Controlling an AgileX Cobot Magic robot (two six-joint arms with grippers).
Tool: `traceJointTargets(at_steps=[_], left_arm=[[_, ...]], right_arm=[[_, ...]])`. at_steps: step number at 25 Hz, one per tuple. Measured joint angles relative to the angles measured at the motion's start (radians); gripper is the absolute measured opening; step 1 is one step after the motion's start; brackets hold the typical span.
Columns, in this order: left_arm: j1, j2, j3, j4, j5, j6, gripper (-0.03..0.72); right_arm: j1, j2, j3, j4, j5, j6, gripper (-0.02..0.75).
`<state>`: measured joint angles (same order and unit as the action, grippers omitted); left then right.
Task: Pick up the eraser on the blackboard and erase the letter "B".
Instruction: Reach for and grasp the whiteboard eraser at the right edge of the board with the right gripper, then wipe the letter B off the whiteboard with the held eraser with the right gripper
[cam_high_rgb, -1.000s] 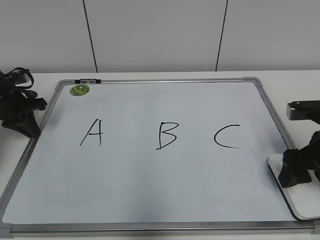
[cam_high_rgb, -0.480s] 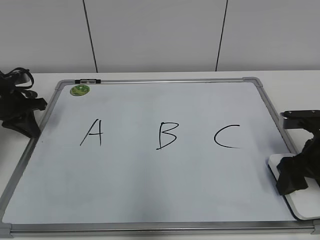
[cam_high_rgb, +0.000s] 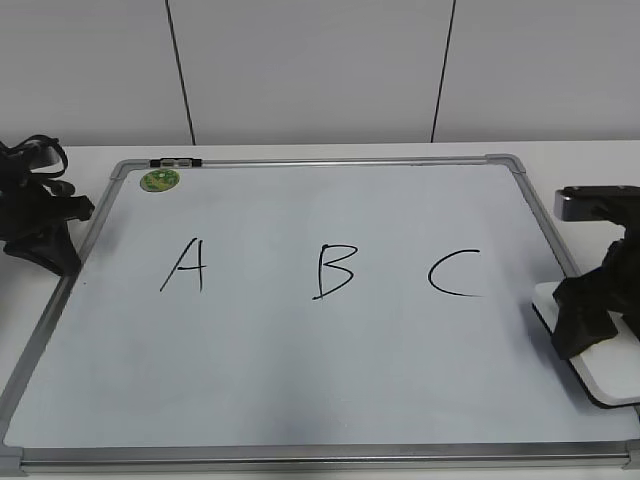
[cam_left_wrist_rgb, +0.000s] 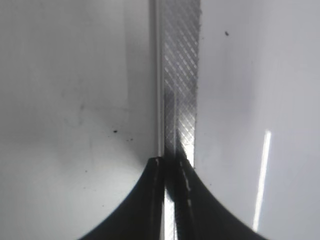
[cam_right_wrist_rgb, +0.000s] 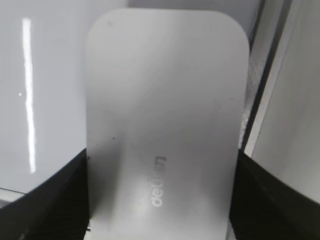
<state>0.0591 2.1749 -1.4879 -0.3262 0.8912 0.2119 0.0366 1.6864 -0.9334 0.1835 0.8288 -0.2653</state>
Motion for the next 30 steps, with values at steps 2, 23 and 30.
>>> traceJointTargets(at_steps=[2,23,30], left_arm=[[0.000,0.000,0.000,0.000,0.000,0.000,0.022],[0.000,0.000,0.000,-0.002,0.000,0.000,0.022],[0.000,0.000,0.000,-0.006,0.000,0.000,0.022]], right_arm=[[0.000,0.000,-0.042,0.012,0.040,0.000,0.545],[0.378,0.249,-0.629,0.033,0.147,-0.002,0.545],[0.394,0.449,-0.776,-0.013,0.161,-0.002,0.545]])
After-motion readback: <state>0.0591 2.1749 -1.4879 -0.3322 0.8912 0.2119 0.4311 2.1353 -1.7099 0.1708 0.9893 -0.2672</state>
